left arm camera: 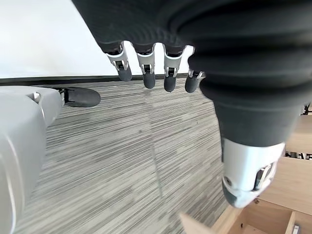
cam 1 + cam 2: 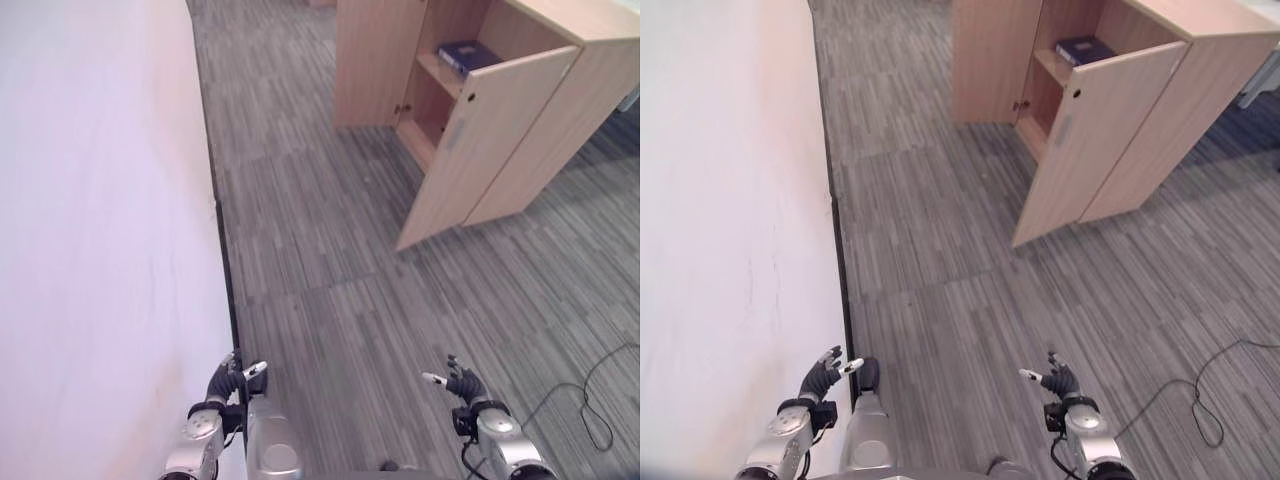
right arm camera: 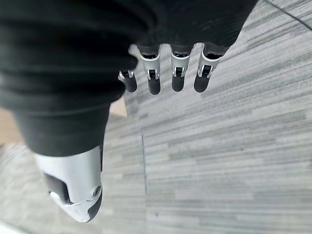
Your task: Put the empty folder in the office cabinet
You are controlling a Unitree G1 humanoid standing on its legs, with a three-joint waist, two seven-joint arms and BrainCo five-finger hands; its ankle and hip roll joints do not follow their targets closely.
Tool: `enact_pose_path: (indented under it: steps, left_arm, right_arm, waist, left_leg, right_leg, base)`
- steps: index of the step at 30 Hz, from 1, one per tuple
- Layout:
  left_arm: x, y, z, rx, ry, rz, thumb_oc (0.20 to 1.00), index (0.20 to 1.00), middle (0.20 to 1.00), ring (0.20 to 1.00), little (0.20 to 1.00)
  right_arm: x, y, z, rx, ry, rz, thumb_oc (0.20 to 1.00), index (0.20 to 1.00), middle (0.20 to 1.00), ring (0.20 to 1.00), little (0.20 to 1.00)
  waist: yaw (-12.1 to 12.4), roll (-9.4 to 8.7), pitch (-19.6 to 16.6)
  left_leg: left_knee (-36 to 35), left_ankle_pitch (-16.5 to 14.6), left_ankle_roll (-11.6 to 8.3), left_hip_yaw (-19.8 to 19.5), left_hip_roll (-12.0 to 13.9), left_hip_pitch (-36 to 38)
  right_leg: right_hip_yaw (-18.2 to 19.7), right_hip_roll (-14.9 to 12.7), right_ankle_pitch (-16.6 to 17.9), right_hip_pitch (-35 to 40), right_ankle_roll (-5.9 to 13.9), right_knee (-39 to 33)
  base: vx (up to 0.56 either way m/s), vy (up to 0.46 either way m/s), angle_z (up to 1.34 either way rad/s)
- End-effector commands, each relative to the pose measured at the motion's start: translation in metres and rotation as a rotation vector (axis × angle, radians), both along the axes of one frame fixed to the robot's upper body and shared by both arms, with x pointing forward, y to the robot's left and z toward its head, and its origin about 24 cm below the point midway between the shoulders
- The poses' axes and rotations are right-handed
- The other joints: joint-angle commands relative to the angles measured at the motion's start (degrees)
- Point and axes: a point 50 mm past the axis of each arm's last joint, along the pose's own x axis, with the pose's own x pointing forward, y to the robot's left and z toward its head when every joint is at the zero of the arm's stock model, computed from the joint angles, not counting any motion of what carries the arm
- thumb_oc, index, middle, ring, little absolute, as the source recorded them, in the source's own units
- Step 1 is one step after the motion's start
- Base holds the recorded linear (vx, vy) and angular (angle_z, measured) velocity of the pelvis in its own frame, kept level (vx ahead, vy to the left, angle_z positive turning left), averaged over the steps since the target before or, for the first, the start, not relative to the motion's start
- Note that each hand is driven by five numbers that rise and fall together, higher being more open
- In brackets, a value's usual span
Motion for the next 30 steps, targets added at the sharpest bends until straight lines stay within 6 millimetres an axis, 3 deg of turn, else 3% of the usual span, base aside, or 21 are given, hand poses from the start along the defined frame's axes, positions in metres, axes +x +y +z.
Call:
enact_pose_path:
  steps: [1, 4, 5, 6, 7, 8, 9, 10, 12, 15, 16, 18, 19, 21, 23, 25, 30]
  left_arm:
    - [0.011, 0.015, 0.022, 0.043, -0.116, 0.004, 1.000, 1.000, 1.000, 1.000, 1.000]
    - [0.013, 0.017, 0.024, 0.056, -0.118, -0.013, 1.000, 1.000, 1.000, 1.000, 1.000]
    - [0.017, 0.020, 0.027, 0.075, -0.124, -0.037, 1.000, 1.000, 1.000, 1.000, 1.000]
    - [0.017, 0.020, 0.027, 0.075, -0.124, -0.037, 1.000, 1.000, 1.000, 1.000, 1.000]
    - [0.019, 0.020, 0.029, 0.084, -0.130, -0.049, 1.000, 1.000, 1.000, 1.000, 1.000]
    - [0.022, 0.022, 0.033, 0.096, -0.144, -0.066, 1.000, 1.000, 1.000, 1.000, 1.000]
    - [0.024, 0.024, 0.035, 0.106, -0.148, -0.071, 1.000, 1.000, 1.000, 1.000, 1.000]
    - [0.024, 0.023, 0.035, 0.105, -0.149, -0.071, 1.000, 1.000, 1.000, 1.000, 1.000]
    - [0.024, 0.030, 0.038, 0.132, -0.150, -0.068, 1.000, 1.000, 1.000, 1.000, 1.000]
    - [0.023, 0.030, 0.038, 0.138, -0.146, -0.070, 1.000, 1.000, 1.000, 1.000, 1.000]
    - [0.020, 0.030, 0.034, 0.130, -0.131, -0.053, 1.000, 1.000, 1.000, 1.000, 1.000]
    - [0.019, 0.030, 0.032, 0.128, -0.126, -0.050, 1.000, 1.000, 1.000, 1.000, 1.000]
    - [0.018, 0.030, 0.032, 0.126, -0.125, -0.050, 1.000, 1.000, 1.000, 1.000, 1.000]
    - [0.018, 0.027, 0.031, 0.121, -0.121, -0.055, 1.000, 1.000, 1.000, 1.000, 1.000]
    - [0.017, 0.025, 0.028, 0.123, -0.109, -0.064, 1.000, 1.000, 1.000, 1.000, 1.000]
    - [0.017, 0.023, 0.026, 0.123, -0.107, -0.066, 1.000, 1.000, 1.000, 1.000, 1.000]
    - [0.021, 0.020, 0.029, 0.134, -0.127, -0.090, 1.000, 1.000, 1.000, 1.000, 1.000]
  right_arm:
    - [0.022, 0.004, 0.014, 0.036, -0.115, -0.020, 1.000, 1.000, 1.000, 1.000, 1.000]
    - [0.020, 0.009, 0.010, 0.067, -0.106, -0.048, 1.000, 1.000, 1.000, 1.000, 1.000]
    - [0.021, 0.014, 0.010, 0.086, -0.109, -0.055, 1.000, 1.000, 1.000, 1.000, 1.000]
    - [0.021, 0.014, 0.010, 0.086, -0.109, -0.055, 1.000, 1.000, 1.000, 1.000, 1.000]
    - [0.024, 0.016, 0.011, 0.091, -0.117, -0.052, 1.000, 1.000, 1.000, 1.000, 1.000]
    - [0.029, 0.019, 0.014, 0.097, -0.135, -0.034, 1.000, 1.000, 1.000, 1.000, 1.000]
    - [0.032, 0.021, 0.016, 0.099, -0.146, -0.024, 1.000, 1.000, 1.000, 1.000, 1.000]
    - [0.033, 0.021, 0.016, 0.099, -0.146, -0.025, 1.000, 1.000, 1.000, 1.000, 1.000]
    - [0.039, 0.024, 0.020, 0.106, -0.170, -0.018, 1.000, 1.000, 1.000, 1.000, 1.000]
    - [0.038, 0.025, 0.020, 0.108, -0.174, -0.022, 1.000, 1.000, 1.000, 1.000, 1.000]
    - [0.038, 0.026, 0.020, 0.118, -0.180, -0.024, 1.000, 1.000, 1.000, 1.000, 1.000]
    - [0.035, 0.025, 0.019, 0.119, -0.174, -0.034, 1.000, 1.000, 1.000, 1.000, 1.000]
    - [0.033, 0.023, 0.018, 0.116, -0.170, -0.045, 1.000, 1.000, 1.000, 1.000, 1.000]
    - [0.025, 0.019, 0.013, 0.112, -0.145, -0.075, 1.000, 1.000, 1.000, 1.000, 1.000]
    - [0.019, 0.014, 0.010, 0.114, -0.127, -0.111, 1.000, 1.000, 1.000, 1.000, 1.000]
    - [0.017, 0.013, 0.008, 0.116, -0.120, -0.127, 1.000, 1.000, 1.000, 1.000, 1.000]
    - [0.007, 0.008, 0.002, 0.105, -0.084, -0.151, 1.000, 1.000, 1.000, 1.000, 1.000]
  waist:
    - [3.2, -0.86, -2.7]
    - [3.4, -2.25, -3.2]
    - [3.5, -3.71, -3.4]
    - [3.5, -3.76, -3.4]
    - [3.4, -4.19, -3.6]
    - [3.2, -4.85, -3.8]
    - [3.1, -4.84, -3.9]
    - [3.3, -4.73, -4.0]
    - [2.2, -3.56, -3.4]
    - [1.9, -2.68, -3.4]
    - [-1.0, -0.70, -1.7]
    - [-1.5, -0.57, -1.3]
    - [-1.9, -0.51, -0.9]
    - [-3.5, -1.14, -0.5]
    - [-5.1, -1.57, -0.3]
    - [-5.9, -1.55, 0.0]
    - [-7.4, -1.61, -0.7]
  left_leg:
    - [-1.8, 3.4, -3.75, -3.0, 4.7, -2.1]
    - [1.0, 2.0, -3.03, -2.5, 3.1, -2.4]
    - [3.2, -0.3, -1.29, -2.1, 0.2, -2.7]
    - [3.2, -0.3, -1.28, -2.1, 0.2, -2.8]
    - [3.6, -1.5, -0.35, -1.7, -1.0, -2.6]
    - [3.0, -4.1, 2.09, -0.6, -4.3, -1.5]
    - [2.2, -4.9, 3.23, 0.0, -5.7, -0.7]
    - [2.2, -4.8, 3.29, 0.1, -5.5, -0.8]
    - [-1.6, -7.1, 6.19, 1.4, -9.2, 3.7]
    - [-2.9, -7.7, 6.98, 1.6, -9.8, 5.2]
    - [-4.7, -9.7, 8.10, 0.0, -12.7, 10.1]
    - [-4.9, -10.5, 8.11, -0.2, -13.5, 11.3]
    - [-5.2, -11.5, 7.93, -0.1, -13.9, 12.6]
    - [-5.8, -13.9, 7.08, -0.4, -15.2, 15.6]
    - [-5.9, -15.9, 6.48, -1.5, -16.4, 18.0]
    - [-5.9, -17.0, 6.18, -1.8, -16.5, 19.3]
    - [-5.9, -20.8, 4.69, 0.0, -16.8, 24.0]
  right_leg:
    - [3.9, -1.4, -5.1, 0.1, 0.91, 7.8]
    - [4.1, -3.5, -2.7, -0.2, 2.34, 8.7]
    - [4.6, -6.2, 3.3, -2.5, 3.33, 12.2]
    - [4.7, -6.2, 3.3, -2.6, 3.34, 12.3]
    - [4.9, -7.0, 5.5, -3.8, 3.75, 13.8]
    - [5.5, -9.0, 10.2, -6.8, 4.16, 19.2]
    - [6.0, -9.4, 13.1, -8.3, 4.39, 22.3]
    - [6.2, -9.2, 13.4, -8.6, 4.38, 22.1]
    - [5.1, -10.4, 18.2, -12.4, 4.53, 31.1]
    - [4.9, -9.4, 18.8, -14.0, 4.46, 33.3]
    - [5.3, -5.0, 13.1, -21.4, 2.85, 34.9]
    - [4.1, -4.7, 12.2, -22.1, 2.56, 32.2]
    - [1.8, -5.4, 10.7, -22.1, 1.95, 28.6]
    - [-2.0, -6.2, 10.3, -24.1, 0.74, 16.4]
    - [-1.3, -5.3, 13.0, -25.6, 1.57, 8.3]
    - [-1.6, -5.4, 15.2, -26.2, 2.22, 5.2]
    - [-8.6, -8.7, 20.1, -27.4, 3.62, -1.1]
  base:
    - [0.23, 0.333, -0.18]
    - [0.19, 0.355, 0.11]
    - [0.14, 0.353, 0.16]
    - [0.11, 0.364, 0.20]
    - [0.12, 0.395, 0.36]
    - [0.16, 0.549, 0.29]
    - [0.12, 0.430, 0.13]
    - [0.10, 0.317, 0.16]
    - [0.22, 0.496, 0.11]
    - [0.18, 0.281, 0.20]
    - [0.39, 0.380, 0.14]
    - [0.29, 0.223, 0.00]
    - [0.20, 0.028, 0.15]
    - [0.42, -0.005, 0.27]
    - [0.41, -0.036, 0.23]
    - [0.24, -0.020, 0.30]
    - [0.33, -0.051, 0.32]
